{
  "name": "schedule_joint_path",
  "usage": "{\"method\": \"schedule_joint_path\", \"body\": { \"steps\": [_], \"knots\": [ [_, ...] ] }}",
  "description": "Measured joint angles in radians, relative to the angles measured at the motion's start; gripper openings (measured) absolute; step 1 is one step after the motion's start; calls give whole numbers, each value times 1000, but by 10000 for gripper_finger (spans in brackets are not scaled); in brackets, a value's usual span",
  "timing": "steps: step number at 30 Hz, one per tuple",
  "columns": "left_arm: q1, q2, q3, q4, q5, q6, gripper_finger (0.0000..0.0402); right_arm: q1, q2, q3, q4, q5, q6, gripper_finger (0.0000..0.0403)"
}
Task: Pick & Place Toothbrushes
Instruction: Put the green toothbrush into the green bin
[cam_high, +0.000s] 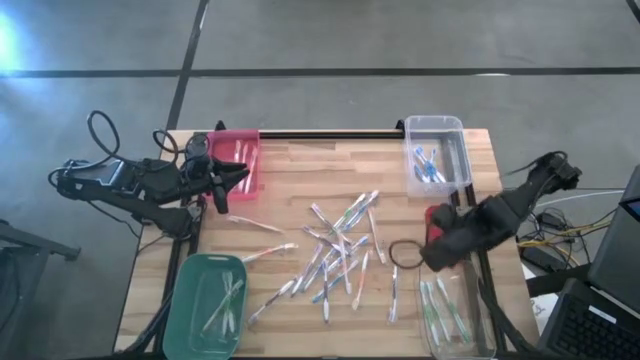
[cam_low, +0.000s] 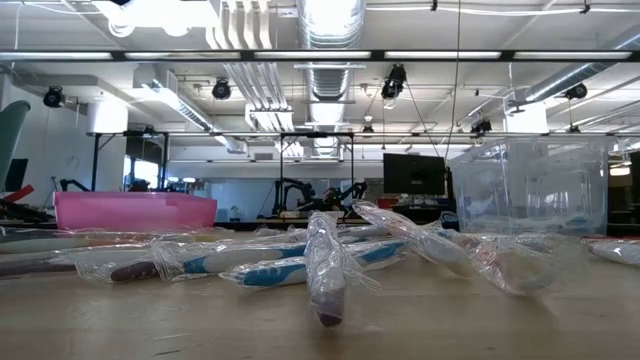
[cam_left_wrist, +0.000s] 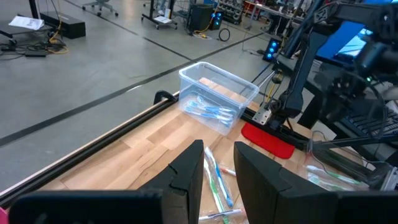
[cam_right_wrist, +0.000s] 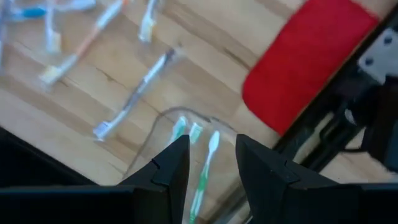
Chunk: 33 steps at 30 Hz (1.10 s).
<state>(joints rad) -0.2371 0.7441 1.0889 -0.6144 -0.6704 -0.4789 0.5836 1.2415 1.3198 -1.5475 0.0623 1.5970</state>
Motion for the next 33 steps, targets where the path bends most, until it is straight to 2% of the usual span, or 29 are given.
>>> {"method": "schedule_joint_path", "body": {
  "steps": [10, 17, 25, 33],
  "knots": [
    [0, 0, -1, 0, 0, 0, 94, 162, 80, -60, 21, -87, 222, 166],
    [0, 0, -2, 0, 0, 0, 94, 241, 171, -61, 53, -99, 263, 189],
    [0, 0, -2, 0, 0, 0, 94, 278, 272, -69, 109, -98, 266, 186],
    [0, 5, -2, 0, 0, 0, 94, 324, 297, -132, 161, -97, 329, 178]
  ]
}}
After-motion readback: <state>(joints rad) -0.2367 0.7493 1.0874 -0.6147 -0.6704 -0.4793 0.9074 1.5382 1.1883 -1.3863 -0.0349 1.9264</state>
